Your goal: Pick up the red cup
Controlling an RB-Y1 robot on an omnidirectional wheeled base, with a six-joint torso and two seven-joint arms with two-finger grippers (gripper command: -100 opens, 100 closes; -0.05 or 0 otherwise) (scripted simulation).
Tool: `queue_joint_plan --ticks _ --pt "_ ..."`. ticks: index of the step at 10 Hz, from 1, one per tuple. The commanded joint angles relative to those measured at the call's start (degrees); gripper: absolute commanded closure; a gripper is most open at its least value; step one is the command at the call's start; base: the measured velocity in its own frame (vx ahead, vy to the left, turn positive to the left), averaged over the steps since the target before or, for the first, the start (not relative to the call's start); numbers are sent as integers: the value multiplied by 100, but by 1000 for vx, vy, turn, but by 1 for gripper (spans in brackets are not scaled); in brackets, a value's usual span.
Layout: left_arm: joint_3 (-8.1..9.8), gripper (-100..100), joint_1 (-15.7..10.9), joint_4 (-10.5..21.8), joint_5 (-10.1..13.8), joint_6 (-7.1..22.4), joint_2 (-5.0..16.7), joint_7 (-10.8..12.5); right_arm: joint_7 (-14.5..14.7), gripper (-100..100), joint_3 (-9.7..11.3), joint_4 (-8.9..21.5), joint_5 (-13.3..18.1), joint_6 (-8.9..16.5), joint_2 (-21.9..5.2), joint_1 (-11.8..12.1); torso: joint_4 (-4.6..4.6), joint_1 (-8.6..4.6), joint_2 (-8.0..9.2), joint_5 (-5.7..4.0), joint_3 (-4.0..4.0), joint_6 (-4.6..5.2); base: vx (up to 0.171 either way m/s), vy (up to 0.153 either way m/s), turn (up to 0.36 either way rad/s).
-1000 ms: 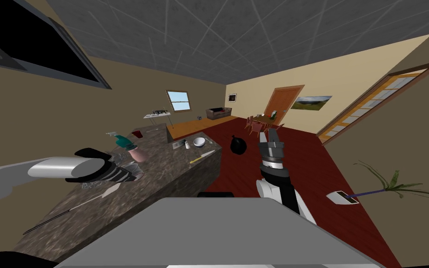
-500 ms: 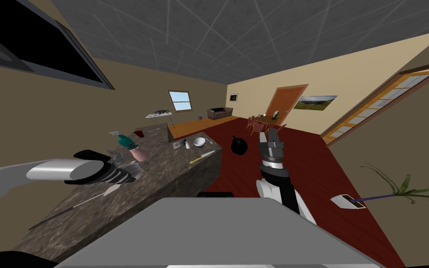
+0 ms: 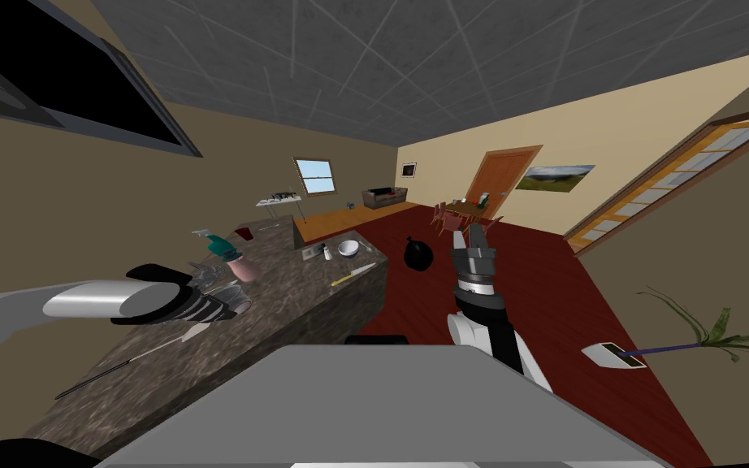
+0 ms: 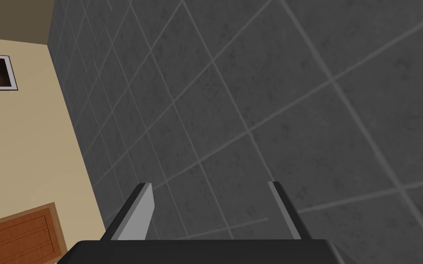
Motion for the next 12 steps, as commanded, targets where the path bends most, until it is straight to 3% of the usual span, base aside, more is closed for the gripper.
queue_joint_plan --ticks 1,6,7,10,12 --pt "5 -100 9 -3 1 3 1 2 0 0 0 0 0 0 0 0 0 0 0 0 0 0 0 0 0" --pt "5 -100 9 -3 1 3 1 2 0 0 0 0 0 0 0 0 1 5 4 1 2 1 -2 3 -8" --pt "-57 -100 143 39 24 -197 -70 -168 0 0 0 0 0 0 0 0 1 3 3 1 2 -1 26 -31 91" --pt "-134 -100 310 92 53 -447 -160 -382 0 0 0 0 0 0 0 1 -13 16 14 32 1 -35 26 -31 91" --pt "-134 -100 310 92 53 -447 -160 -382 0 0 0 0 0 0 0 0 -22 39 35 64 6 -58 7 -9 26"
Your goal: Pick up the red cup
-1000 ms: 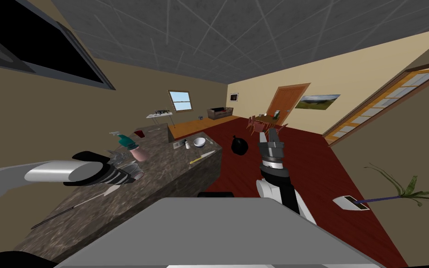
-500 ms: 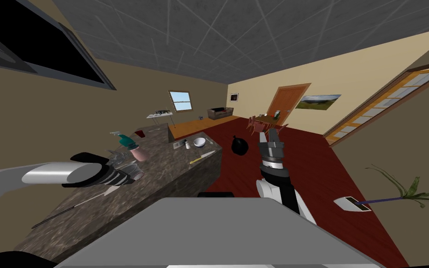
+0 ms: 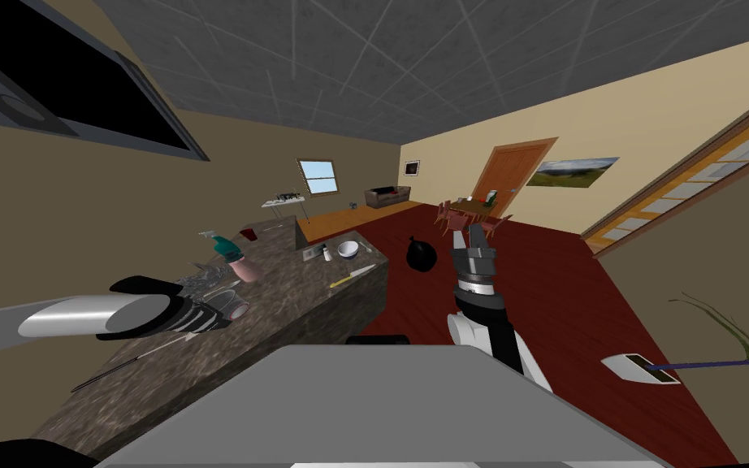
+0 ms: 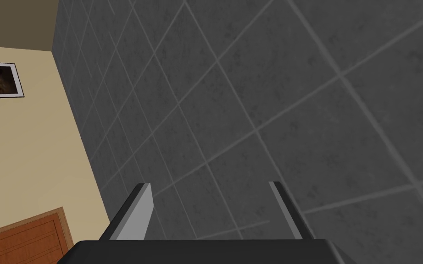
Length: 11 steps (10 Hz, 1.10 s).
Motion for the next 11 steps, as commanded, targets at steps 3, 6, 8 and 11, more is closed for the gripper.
queue_joint_plan --ticks 3,6,8,11 --pt "18 -100 43 -4 12 9 -8 -9 0 0 0 0 0 0 0 0 0 4 3 3 2 -2 2 -3 8" --pt "18 -100 43 -4 12 9 -8 -9 0 0 0 0 0 0 0 0 1 8 6 4 4 -2 -3 3 -10" --pt "3 -100 249 -61 66 -228 155 17 0 0 0 0 0 0 0 0 1 7 6 3 3 -2 12 -14 42" --pt "-20 -100 558 -147 147 -583 399 55 0 0 0 0 0 0 0 1 -2 -7 -5 0 -3 -3 29 -35 102"
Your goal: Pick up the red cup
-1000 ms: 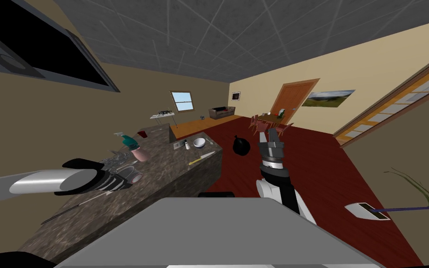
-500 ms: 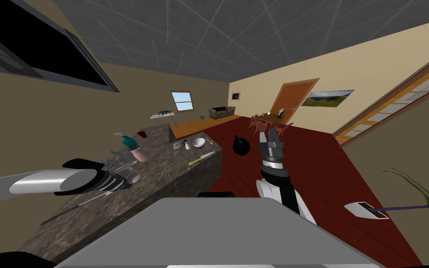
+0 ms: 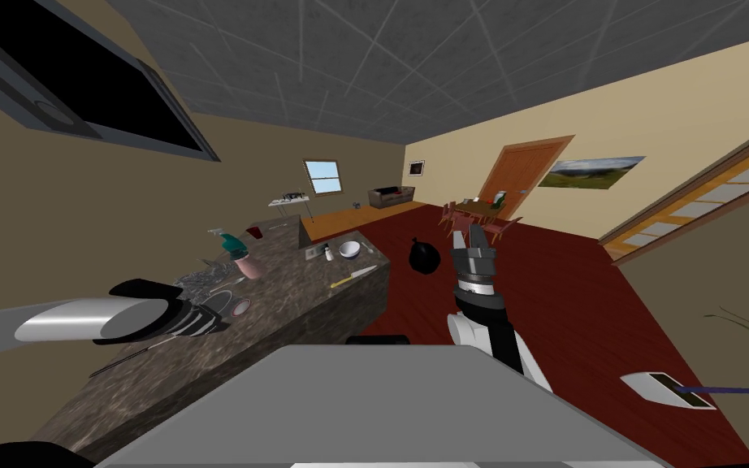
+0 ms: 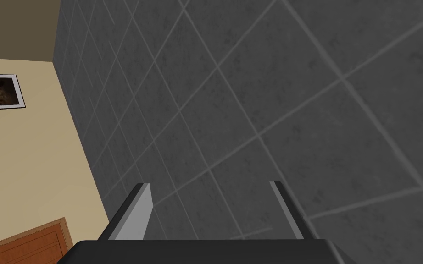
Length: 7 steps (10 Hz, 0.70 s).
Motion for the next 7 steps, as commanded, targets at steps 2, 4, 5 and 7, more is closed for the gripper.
queue_joint_plan --ticks 2,4,5,7 --pt "13 -100 198 -55 40 -210 136 29 0 0 0 0 0 0 0 0 0 1 1 0 1 0 14 -17 50" --pt "13 -100 198 -55 40 -210 136 29 0 0 0 0 0 0 0 0 2 10 8 3 5 0 2 -2 6" --pt "13 -100 198 -55 40 -210 136 29 0 0 0 0 0 0 0 -1 2 12 10 3 6 1 -3 4 -12" --pt "13 -100 198 -55 40 -210 136 29 0 0 0 0 0 0 0 -1 3 15 13 4 7 1 -6 7 -20"
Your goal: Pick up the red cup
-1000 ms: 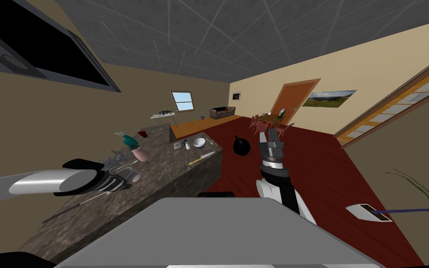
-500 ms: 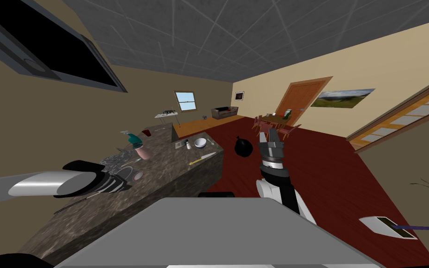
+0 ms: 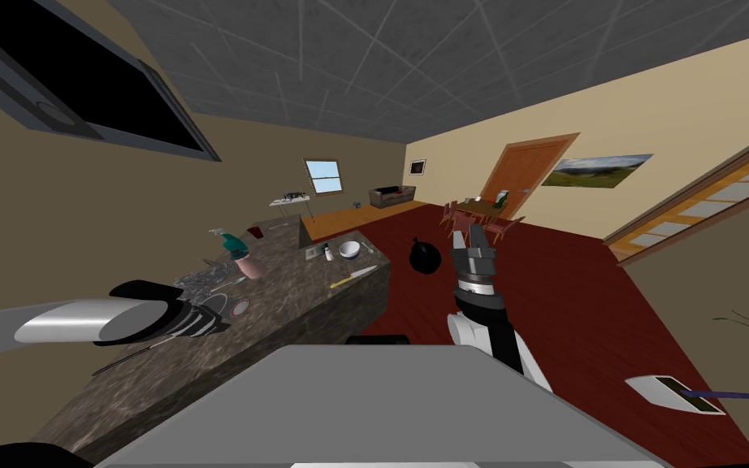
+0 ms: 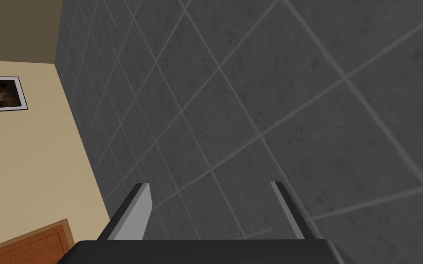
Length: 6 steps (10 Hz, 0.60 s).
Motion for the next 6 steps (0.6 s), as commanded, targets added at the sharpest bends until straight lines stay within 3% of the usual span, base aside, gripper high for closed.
queue_joint_plan --ticks 1,3,4,6 --pt "0 -100 0 0 0 0 0 0 0 0 0 0 0 0 0 0 0 0 0 0 0 0 7 -8 25" --pt "0 -100 0 0 0 0 0 0 0 0 0 0 0 0 0 0 -1 -5 -4 -1 -2 0 2 -2 6" --pt "-114 -100 56 -11 -167 -152 20 116 0 0 0 0 0 0 0 0 0 -2 -1 -1 -1 0 16 -20 57" --pt "-181 -100 90 -18 -267 -244 33 186 0 0 0 0 0 0 0 0 -1 -8 -6 -2 -4 -1 19 -22 65"
